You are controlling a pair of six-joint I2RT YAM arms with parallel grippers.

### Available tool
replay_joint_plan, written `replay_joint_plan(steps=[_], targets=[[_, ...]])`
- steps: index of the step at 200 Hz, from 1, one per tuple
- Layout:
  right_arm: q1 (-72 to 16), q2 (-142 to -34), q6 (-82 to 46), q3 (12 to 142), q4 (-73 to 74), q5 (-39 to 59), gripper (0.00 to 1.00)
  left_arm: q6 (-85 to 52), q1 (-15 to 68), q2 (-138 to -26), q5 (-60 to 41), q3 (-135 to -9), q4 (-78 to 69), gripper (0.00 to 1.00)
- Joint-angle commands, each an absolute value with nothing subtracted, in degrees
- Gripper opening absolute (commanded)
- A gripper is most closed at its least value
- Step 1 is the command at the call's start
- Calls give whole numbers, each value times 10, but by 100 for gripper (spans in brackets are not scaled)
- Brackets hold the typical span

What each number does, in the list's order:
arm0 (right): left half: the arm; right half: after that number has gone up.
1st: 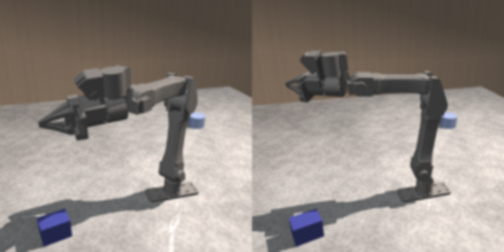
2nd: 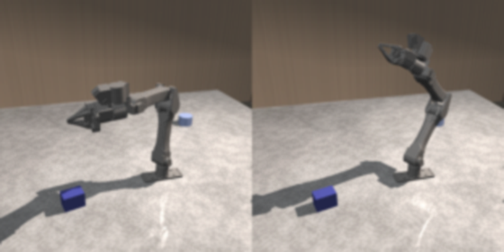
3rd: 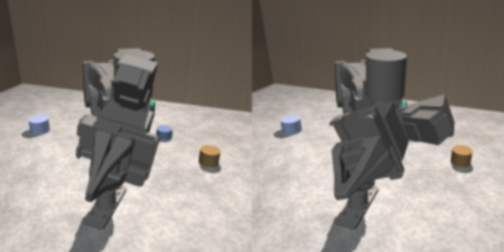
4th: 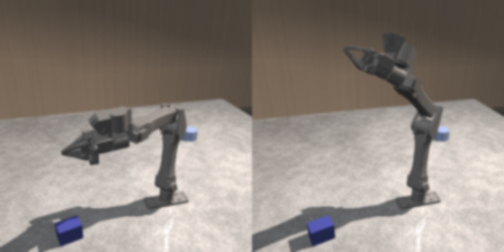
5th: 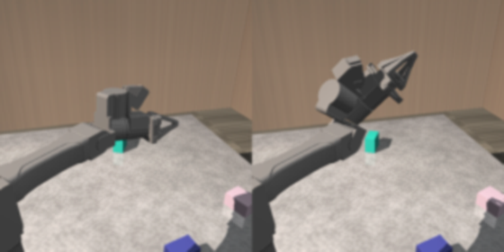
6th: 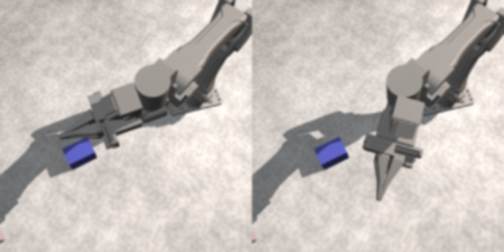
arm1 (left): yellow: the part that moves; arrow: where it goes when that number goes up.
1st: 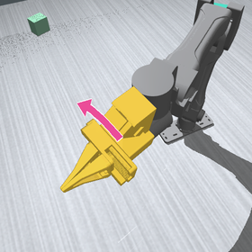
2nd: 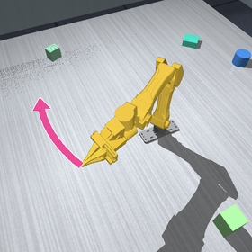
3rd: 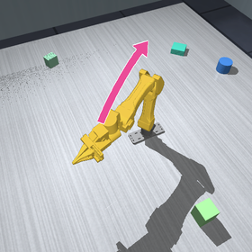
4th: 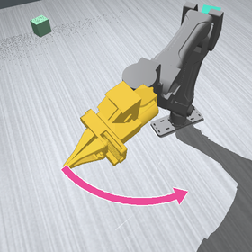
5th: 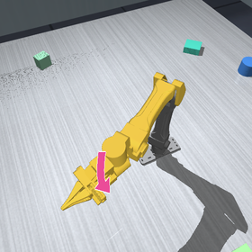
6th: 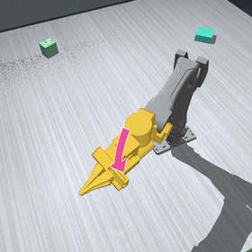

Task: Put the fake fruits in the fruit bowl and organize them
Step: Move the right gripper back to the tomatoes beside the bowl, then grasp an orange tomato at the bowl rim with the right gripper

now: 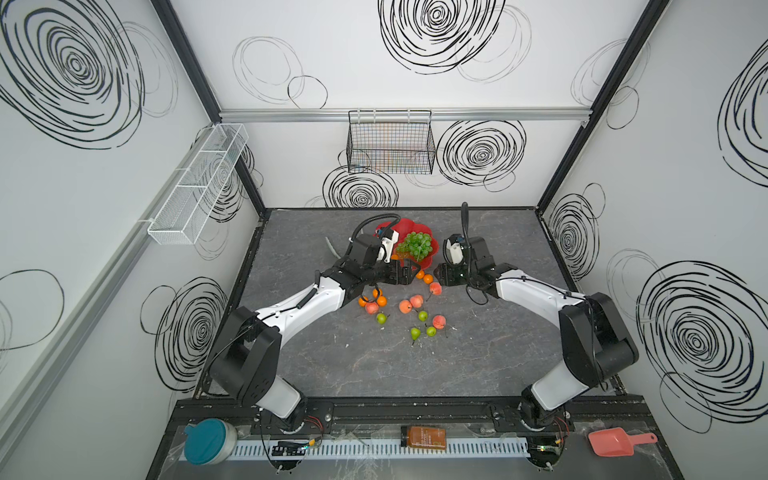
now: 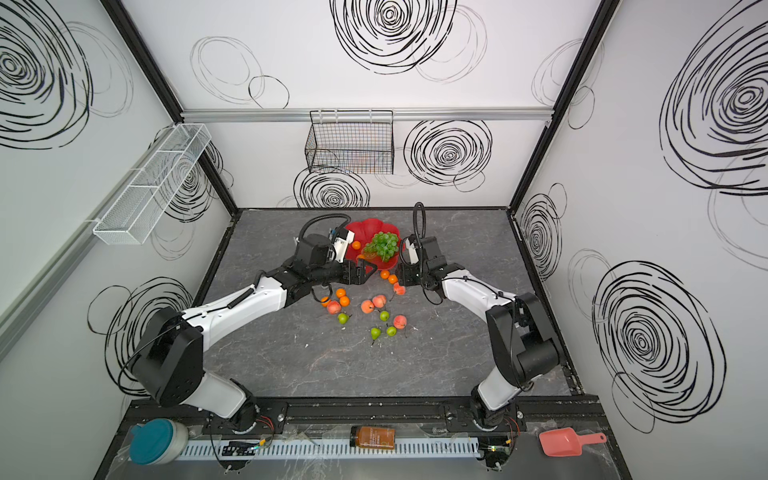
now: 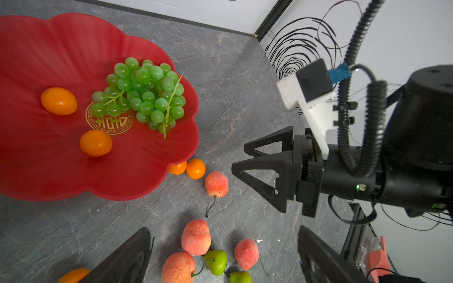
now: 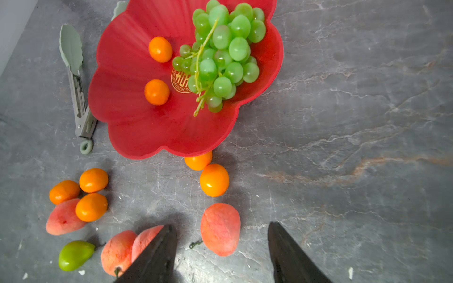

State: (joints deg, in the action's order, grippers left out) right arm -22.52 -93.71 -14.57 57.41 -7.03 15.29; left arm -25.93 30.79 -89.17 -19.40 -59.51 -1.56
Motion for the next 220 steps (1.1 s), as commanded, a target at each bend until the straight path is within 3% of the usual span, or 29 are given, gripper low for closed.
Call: replay_joint_plan(steps=[1, 105, 220], targets=[[-226, -973, -117, 597, -103, 161, 61, -253, 305, -911, -205, -613, -22, 96], [-262, -1084, -94, 700, -142, 139, 61, -279, 271, -929, -245, -613, -42, 96], [-284, -1155, -79, 771, -207, 91, 50, -290, 256, -930, -259, -613, -44, 96]])
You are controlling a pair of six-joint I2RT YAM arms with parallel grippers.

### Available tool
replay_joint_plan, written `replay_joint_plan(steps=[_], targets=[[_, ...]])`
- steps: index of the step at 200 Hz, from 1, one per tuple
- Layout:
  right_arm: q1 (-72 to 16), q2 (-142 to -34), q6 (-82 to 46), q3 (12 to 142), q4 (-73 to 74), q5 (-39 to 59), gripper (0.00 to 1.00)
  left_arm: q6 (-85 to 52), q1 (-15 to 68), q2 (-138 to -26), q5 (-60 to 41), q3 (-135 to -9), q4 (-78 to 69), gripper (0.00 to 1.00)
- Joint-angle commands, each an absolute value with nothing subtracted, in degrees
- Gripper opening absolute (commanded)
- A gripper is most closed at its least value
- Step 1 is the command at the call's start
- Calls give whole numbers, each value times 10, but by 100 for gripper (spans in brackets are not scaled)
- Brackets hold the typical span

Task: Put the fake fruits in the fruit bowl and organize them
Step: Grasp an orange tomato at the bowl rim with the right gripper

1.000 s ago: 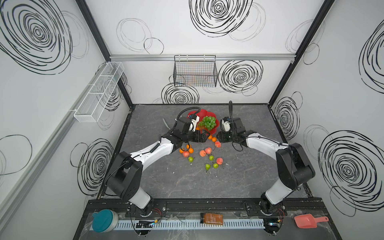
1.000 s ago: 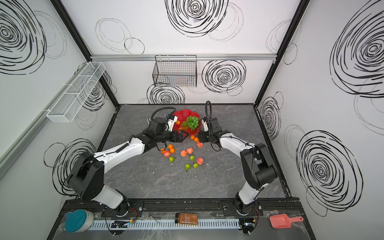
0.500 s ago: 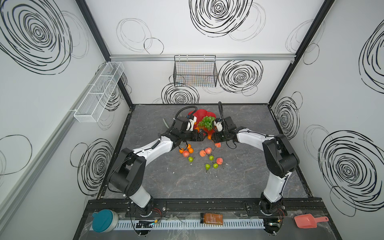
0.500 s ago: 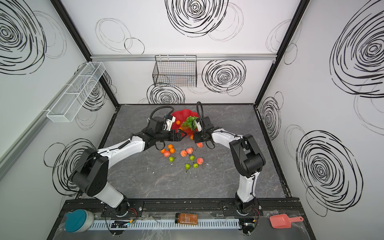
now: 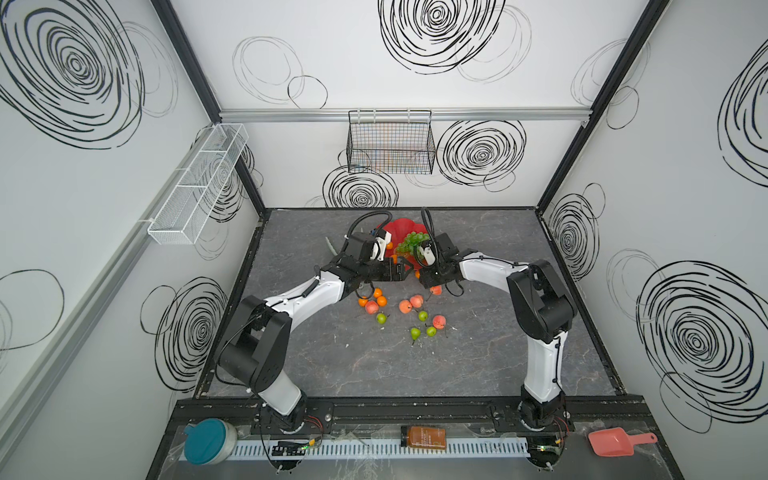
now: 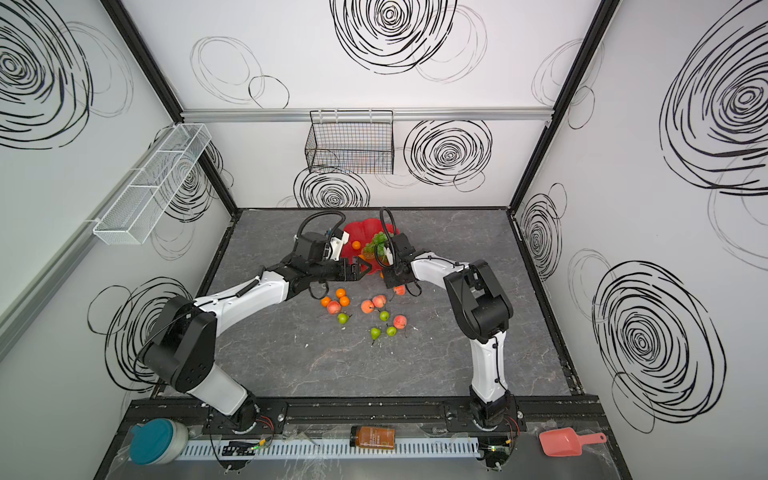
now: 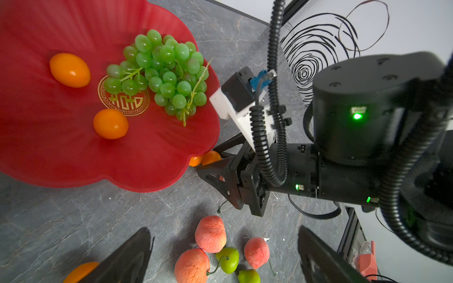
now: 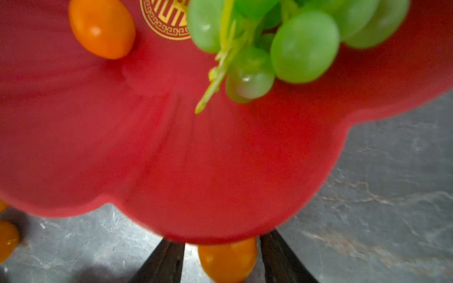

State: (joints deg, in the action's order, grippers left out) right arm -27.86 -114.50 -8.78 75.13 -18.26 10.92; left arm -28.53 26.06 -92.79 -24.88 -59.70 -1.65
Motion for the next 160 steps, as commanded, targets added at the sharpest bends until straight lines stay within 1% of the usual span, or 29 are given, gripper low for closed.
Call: replay_joint_plan(steps=[1, 22, 35, 58, 71, 120, 160], targets=[[-284, -1155, -79, 771, -207, 91, 50, -291, 256, -930, -259, -613, -44, 96], [-284, -1158, -78, 775, -209, 89, 47, -291, 251, -928, -257, -613, -43, 96], [-283, -1158, -79, 776, -211, 88, 44, -293, 247, -927, -256, -613, -45, 96], [-283, -1154, -81, 774, -209, 90, 43, -297, 245, -929, -258, -612, -46, 96], [-283, -1154, -82, 774, -209, 94, 40, -296, 244, -928, -257, -612, -44, 96], [-283, -1149, -85, 775, -211, 91, 39, -299, 238, -927, -257, -611, -44, 96], [-273, -1126, -95, 769, -207, 103, 39, -283, 244, -918, -234, -615, -31, 96]])
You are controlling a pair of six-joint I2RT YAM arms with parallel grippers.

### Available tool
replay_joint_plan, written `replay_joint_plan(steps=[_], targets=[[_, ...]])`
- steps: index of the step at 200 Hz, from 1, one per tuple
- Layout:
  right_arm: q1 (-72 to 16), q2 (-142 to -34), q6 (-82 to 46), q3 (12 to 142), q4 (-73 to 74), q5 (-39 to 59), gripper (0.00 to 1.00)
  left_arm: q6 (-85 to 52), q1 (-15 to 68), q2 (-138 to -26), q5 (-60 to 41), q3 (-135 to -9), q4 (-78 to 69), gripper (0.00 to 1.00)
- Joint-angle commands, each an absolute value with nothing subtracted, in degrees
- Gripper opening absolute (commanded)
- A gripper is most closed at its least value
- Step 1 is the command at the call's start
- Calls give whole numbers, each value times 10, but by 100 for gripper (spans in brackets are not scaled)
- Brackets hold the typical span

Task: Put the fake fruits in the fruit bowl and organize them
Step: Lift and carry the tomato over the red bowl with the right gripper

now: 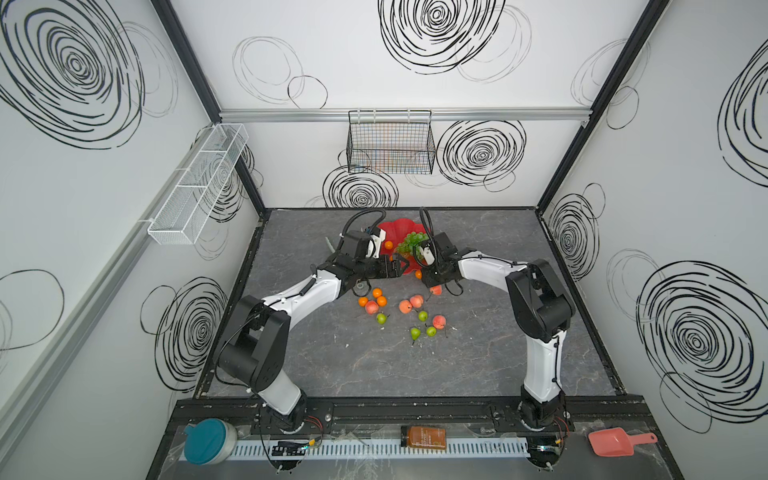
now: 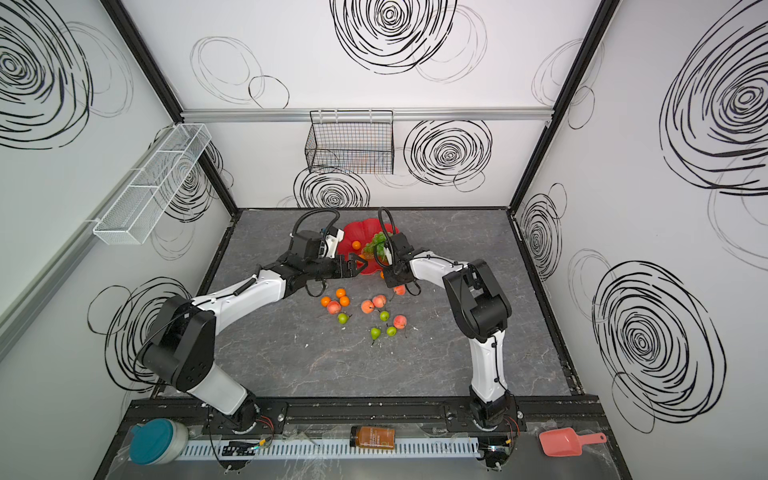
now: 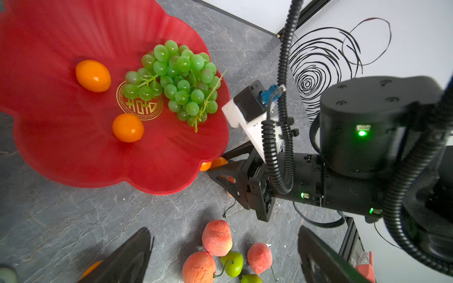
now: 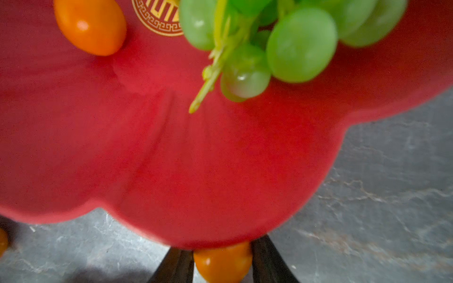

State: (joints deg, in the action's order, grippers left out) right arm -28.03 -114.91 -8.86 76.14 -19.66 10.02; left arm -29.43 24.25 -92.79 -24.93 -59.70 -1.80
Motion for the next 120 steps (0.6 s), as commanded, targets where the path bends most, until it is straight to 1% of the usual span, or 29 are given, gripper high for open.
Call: replay_joint_plan(steps=[1, 59, 120], targets=[[-273, -1126, -95, 769, -207, 104, 39, -282, 244, -918, -233, -615, -31, 96], [-232, -1071, -130, 729, -184, 124, 38, -253, 282, -916, -211, -628, -8, 96], [-240, -1003, -131, 725, -212, 85, 38, -261, 270, -875, -198, -603, -44, 96]])
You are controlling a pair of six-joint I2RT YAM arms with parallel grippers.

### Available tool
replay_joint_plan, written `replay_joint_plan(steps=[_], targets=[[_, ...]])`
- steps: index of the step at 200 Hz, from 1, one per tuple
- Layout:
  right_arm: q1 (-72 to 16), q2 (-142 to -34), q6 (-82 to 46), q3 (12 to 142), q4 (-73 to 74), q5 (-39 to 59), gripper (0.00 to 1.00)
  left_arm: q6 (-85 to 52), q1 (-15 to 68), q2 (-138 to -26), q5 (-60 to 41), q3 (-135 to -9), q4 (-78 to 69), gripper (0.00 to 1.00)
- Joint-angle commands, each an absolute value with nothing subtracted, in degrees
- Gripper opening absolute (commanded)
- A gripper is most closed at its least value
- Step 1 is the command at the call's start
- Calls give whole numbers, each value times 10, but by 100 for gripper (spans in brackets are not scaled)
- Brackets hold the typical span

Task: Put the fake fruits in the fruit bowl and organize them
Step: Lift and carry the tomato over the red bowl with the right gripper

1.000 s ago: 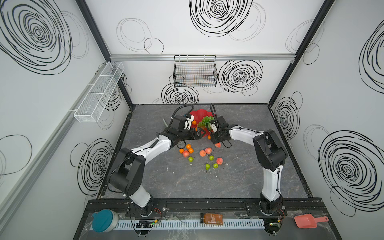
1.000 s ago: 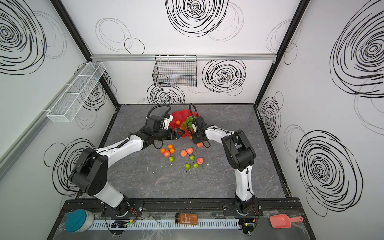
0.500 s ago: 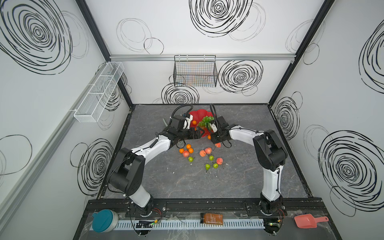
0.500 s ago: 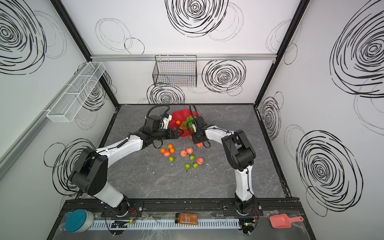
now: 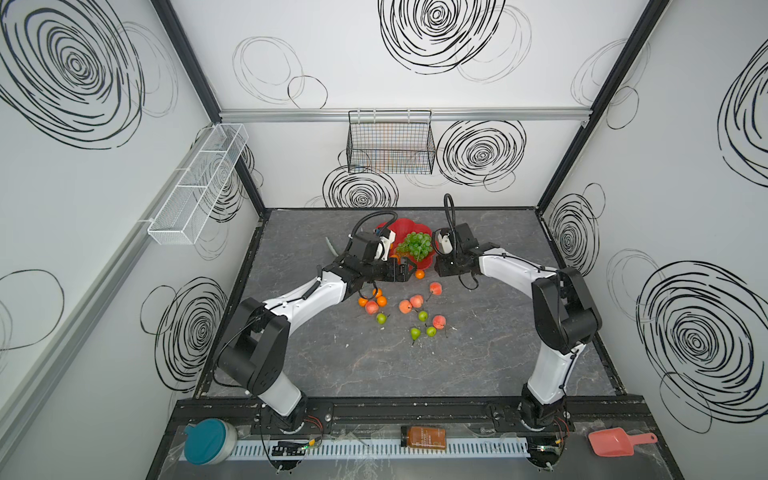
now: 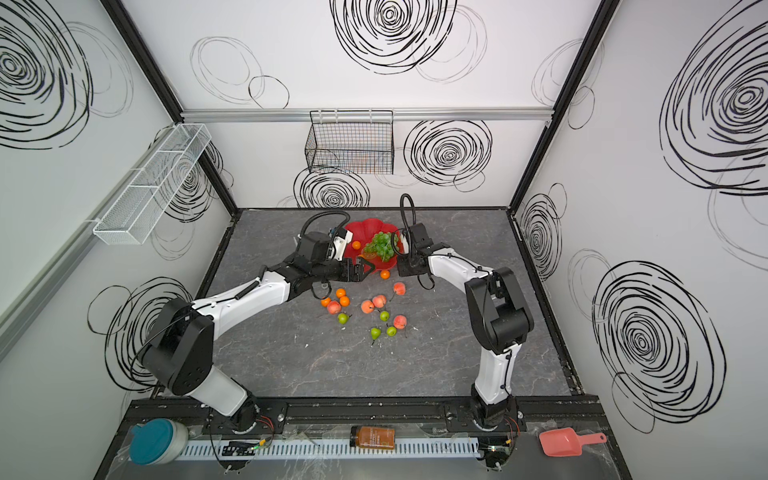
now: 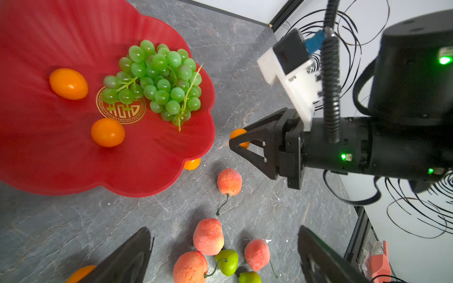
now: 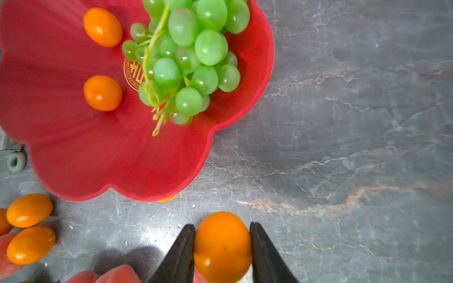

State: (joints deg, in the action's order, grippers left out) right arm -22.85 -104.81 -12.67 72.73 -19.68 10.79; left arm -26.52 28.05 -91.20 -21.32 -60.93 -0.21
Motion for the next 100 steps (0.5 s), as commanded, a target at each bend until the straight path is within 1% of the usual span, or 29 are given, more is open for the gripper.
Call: replay_joint_plan(steps=[1, 20, 48, 73, 100], targets=[[-240, -1002, -132, 725, -212, 85, 38, -261, 269, -875, -198, -602, -45, 96], [-258, -990, -133, 733, -208, 85, 38, -268, 256, -859, -188, -588, -61, 96], [-291, -1006, -140, 773, -216, 76, 38, -285, 233, -852, -184, -578, -73, 96], [-316, -1047, -141, 819, -219, 71, 38, -299, 210, -854, -194, -573, -82, 96], [-334, -1116, -141, 888, -240, 71, 38, -312, 182, -857, -207, -567, -94, 96]])
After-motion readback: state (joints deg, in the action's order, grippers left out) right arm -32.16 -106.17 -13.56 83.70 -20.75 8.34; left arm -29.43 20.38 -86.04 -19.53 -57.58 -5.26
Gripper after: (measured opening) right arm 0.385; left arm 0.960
